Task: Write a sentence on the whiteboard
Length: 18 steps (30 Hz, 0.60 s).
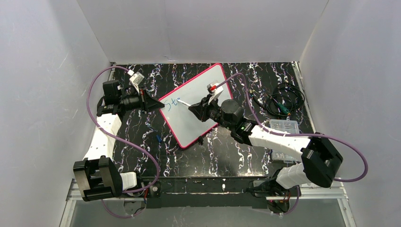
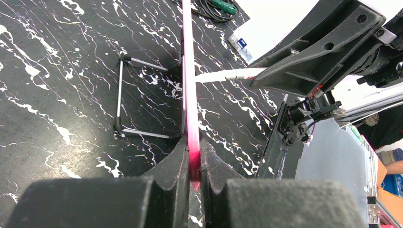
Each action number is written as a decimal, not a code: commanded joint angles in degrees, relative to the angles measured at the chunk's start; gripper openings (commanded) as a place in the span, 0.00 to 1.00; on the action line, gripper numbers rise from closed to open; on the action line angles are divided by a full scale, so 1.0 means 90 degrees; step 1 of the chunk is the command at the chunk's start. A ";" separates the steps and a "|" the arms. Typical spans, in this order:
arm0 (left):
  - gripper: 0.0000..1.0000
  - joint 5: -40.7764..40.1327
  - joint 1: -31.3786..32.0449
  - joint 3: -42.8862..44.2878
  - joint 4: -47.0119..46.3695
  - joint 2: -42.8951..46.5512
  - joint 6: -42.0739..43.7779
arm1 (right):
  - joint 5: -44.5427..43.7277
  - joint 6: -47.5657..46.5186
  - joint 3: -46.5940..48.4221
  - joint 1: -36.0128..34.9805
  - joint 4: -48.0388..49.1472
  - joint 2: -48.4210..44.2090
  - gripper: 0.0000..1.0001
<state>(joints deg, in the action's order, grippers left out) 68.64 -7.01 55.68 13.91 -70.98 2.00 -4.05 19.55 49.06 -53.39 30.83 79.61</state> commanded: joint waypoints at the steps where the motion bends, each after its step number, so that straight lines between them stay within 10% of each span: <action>1: 0.00 0.0468 0.0144 0.0073 0.0407 0.0056 0.0266 | -0.0041 -0.0043 -0.0077 0.0004 -0.0074 -0.0130 0.01; 18: 0.00 0.0466 0.0147 0.0073 0.0427 0.0054 0.0264 | -0.0167 -0.0082 -0.0165 0.0009 -0.0251 -0.0252 0.01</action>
<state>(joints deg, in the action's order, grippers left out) 68.64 -7.01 55.70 13.93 -70.98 2.02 -4.14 19.53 48.84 -53.39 29.41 79.11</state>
